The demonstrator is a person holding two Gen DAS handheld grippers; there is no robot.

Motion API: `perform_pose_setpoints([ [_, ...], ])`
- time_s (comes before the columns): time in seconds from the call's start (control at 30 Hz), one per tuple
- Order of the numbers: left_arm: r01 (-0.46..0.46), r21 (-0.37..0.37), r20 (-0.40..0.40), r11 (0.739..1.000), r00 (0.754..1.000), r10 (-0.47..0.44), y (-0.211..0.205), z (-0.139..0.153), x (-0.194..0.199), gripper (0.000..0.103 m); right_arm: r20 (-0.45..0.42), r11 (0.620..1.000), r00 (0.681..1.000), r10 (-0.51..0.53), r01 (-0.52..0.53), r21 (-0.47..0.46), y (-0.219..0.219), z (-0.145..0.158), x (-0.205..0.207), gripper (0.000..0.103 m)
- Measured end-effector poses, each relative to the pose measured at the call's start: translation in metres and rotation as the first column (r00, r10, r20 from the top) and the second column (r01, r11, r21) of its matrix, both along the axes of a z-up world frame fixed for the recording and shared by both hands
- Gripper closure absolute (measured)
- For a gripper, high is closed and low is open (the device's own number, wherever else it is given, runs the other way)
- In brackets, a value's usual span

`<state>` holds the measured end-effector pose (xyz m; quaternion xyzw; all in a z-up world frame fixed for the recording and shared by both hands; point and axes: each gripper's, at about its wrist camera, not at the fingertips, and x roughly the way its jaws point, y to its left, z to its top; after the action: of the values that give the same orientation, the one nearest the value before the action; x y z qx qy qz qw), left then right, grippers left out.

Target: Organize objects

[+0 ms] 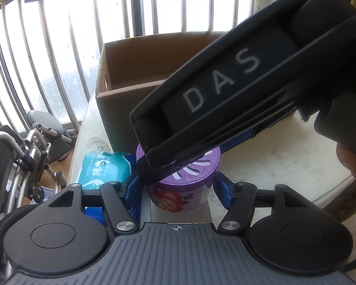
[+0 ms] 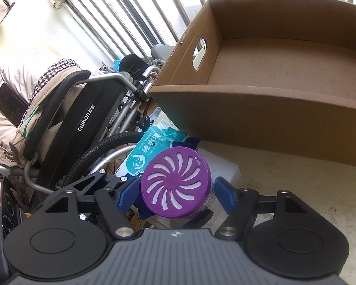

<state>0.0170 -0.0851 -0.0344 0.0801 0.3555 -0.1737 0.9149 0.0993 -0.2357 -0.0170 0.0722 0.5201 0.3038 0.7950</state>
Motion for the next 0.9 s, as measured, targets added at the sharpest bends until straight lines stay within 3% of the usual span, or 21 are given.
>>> perform_pose_setpoints([
  [0.47, -0.018, -0.022, 0.028, 1.0, 0.999, 0.018, -0.001, 0.042, -0.009, 0.039, 0.012, 1.0, 1.0, -0.019, 0.019, -0.001, 0.003, 0.039, -0.002, 0.031],
  [0.9, -0.005, -0.014, 0.079, 1.0, 0.997, 0.006, 0.004, 0.141, -0.018, 0.039, 0.035, 0.998, 0.997, -0.063, 0.062, 0.022, 0.019, 0.136, 0.002, 0.031],
])
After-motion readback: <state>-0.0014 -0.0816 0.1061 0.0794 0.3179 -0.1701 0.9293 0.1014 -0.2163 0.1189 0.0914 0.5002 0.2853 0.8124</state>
